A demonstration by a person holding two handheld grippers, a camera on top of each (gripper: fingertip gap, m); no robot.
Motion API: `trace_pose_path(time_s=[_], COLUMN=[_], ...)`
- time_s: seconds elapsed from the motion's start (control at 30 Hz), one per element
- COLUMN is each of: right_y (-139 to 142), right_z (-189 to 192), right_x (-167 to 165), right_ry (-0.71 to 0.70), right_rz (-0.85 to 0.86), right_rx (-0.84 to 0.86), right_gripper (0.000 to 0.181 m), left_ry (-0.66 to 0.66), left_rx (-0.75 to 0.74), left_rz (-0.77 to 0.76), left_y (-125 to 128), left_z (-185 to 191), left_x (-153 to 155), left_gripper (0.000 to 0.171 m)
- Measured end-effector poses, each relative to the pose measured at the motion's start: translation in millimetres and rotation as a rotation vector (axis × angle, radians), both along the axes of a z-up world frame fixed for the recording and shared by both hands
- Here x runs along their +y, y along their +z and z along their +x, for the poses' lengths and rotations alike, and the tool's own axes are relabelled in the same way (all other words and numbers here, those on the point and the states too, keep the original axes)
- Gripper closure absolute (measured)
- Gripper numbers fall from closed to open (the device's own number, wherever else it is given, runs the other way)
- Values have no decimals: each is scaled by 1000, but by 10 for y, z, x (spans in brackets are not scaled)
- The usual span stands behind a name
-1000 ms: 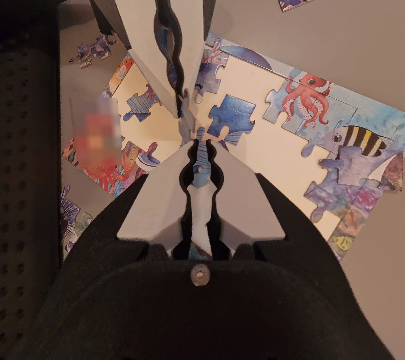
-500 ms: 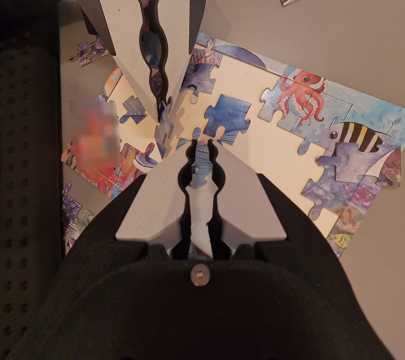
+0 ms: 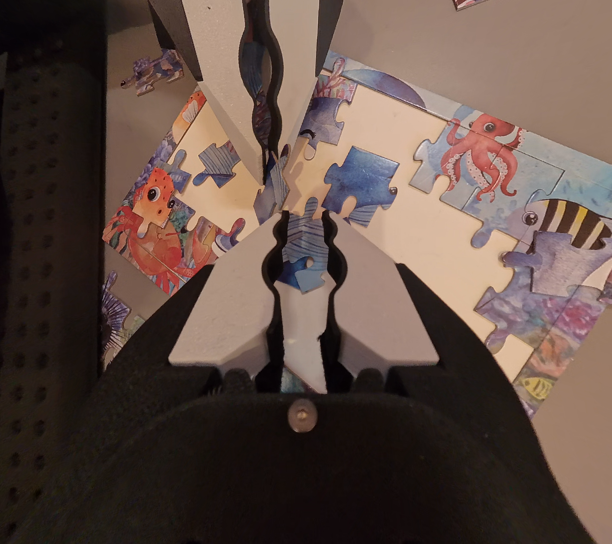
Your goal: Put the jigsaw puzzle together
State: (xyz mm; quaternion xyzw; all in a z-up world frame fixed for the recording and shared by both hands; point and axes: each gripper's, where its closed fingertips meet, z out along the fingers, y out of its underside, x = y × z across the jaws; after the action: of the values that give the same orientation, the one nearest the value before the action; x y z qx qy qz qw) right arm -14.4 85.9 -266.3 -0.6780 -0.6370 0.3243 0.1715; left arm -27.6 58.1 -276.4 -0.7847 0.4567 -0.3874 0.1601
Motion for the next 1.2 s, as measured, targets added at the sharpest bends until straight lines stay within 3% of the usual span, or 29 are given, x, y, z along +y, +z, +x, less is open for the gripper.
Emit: trace_pose_path(time_s=[0.37, 0.57, 0.77, 1.2], right_y=[22, 35, 20, -114], right_z=[37, 40, 26, 148], right_x=[118, 108, 133, 230], right_ry=[-52, -54, -58, -85], right_rz=[29, 39, 41, 93], right_rx=[-1, 1, 1, -87], right_gripper=[160, 160, 161, 157], left_ry=[50, 42, 63, 80], left_rx=[110, 128, 220, 345], left_rz=[83, 140, 225, 355], left_y=[-100, -67, -99, -157], left_z=[-95, -84, -180, -248], left_x=[101, 100, 158, 276], left_gripper=[162, 136, 127, 126])
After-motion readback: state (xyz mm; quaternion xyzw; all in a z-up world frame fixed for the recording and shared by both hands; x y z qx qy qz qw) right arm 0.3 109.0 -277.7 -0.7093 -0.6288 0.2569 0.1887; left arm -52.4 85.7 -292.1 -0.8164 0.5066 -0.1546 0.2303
